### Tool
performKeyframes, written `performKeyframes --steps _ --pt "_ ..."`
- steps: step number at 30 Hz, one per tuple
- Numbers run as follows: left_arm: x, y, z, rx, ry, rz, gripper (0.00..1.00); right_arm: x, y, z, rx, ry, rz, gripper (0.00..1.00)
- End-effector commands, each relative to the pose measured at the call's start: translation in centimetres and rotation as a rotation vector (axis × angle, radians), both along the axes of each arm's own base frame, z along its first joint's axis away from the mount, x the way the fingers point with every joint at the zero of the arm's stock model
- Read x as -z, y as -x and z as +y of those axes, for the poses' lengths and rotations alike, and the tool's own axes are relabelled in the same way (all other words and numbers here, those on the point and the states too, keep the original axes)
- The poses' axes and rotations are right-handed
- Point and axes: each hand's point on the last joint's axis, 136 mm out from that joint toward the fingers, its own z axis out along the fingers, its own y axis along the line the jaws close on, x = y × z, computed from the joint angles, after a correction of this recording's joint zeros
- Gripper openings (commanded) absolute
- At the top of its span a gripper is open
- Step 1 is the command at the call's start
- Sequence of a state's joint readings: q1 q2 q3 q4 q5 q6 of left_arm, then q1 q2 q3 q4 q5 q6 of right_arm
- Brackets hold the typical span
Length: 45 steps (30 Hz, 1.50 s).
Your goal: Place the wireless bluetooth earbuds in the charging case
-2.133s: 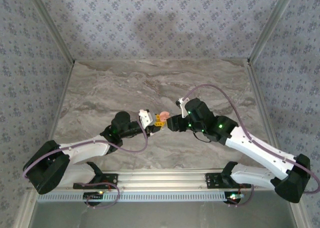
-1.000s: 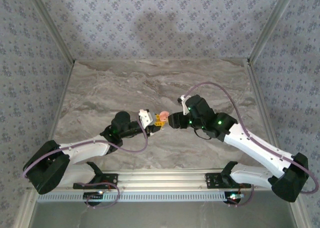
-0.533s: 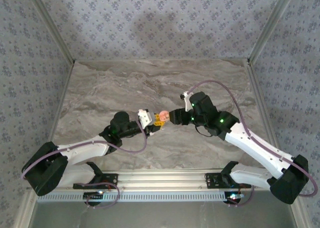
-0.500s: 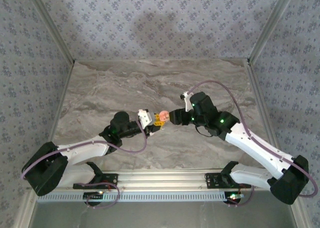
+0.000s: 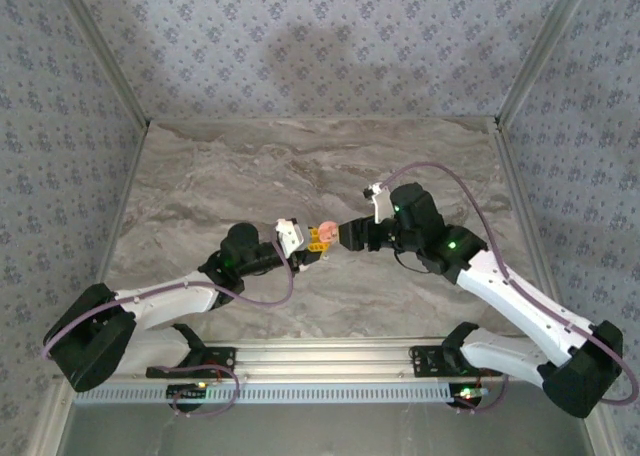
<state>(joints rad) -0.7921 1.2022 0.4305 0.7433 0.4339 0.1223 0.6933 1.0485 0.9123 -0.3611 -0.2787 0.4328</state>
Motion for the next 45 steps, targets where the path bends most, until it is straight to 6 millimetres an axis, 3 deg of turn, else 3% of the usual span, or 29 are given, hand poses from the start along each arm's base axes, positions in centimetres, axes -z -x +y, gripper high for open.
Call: performKeyframes --steps 1,7,18,22,28,32,45 --pt "-1.4 0.5 -0.3 0.031 0.028 -0.037 0.12 -1.0 -0.2 0.9 -0.036 -0.023 -0.016 0.6" --pt "-1.5 0.4 -0.4 0.033 0.028 -0.039 0.12 -0.3 -0.4 0.7 -0.028 -0.005 -0.007 0.6" --pt "-1.5 0.6 -0.4 0.039 0.033 -0.041 0.12 3.3 -0.1 0.0 -0.021 0.074 0.089 0.59" --pt "-1.4 0.6 -0.3 0.039 0.03 -0.038 0.12 2.9 0.1 -0.1 -0.035 0.074 0.085 0.59" --pt "-1.3 0.7 -0.1 0.034 0.027 -0.038 0.12 -0.4 0.2 -0.3 -0.048 -0.003 0.018 0.61" --pt "-1.4 0.7 -0.1 0.031 0.028 -0.042 0.12 -1.3 0.1 0.0 -0.058 -0.027 0.005 0.61" --pt "-1.4 0.8 0.0 0.033 0.028 -0.044 0.12 2.3 -0.5 0.7 -0.065 0.028 0.098 0.6"
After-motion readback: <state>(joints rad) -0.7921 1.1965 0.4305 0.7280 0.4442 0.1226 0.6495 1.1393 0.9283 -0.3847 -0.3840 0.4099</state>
